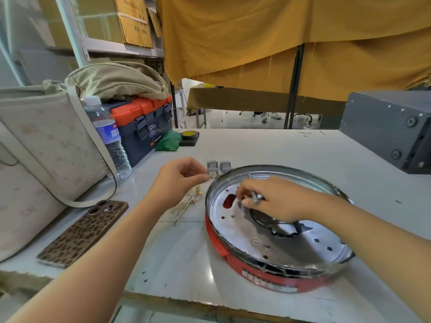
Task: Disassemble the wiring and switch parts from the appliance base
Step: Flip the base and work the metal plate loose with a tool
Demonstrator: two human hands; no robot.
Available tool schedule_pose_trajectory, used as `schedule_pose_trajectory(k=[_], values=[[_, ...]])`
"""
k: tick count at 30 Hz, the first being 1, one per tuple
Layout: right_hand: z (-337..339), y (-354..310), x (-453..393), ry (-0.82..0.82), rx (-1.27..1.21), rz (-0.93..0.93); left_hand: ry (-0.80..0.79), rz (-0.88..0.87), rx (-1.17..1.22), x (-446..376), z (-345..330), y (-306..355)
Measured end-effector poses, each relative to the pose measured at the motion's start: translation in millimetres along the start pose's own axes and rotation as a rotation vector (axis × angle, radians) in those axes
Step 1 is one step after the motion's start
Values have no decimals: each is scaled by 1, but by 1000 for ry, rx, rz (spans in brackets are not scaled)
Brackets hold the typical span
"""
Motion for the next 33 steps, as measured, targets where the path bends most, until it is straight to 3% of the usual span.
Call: schedule_pose_trajectory(k=[23,33], values=[[-3,16,11,72,-94,6,-219,-139,-863,22,11,-26],[-4,15,11,83,-80,-7,-173,-167,-843,22,15,-28]])
Point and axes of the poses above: each hand's wrist, its own x-axis away from the middle knuckle, its own z-axis out of the back of the hand, y = z × x, the point moved 1 cm from there along -x, towards the middle knuckle, and after that the axes turned 12 degrees about z, right-handed, at the moved point
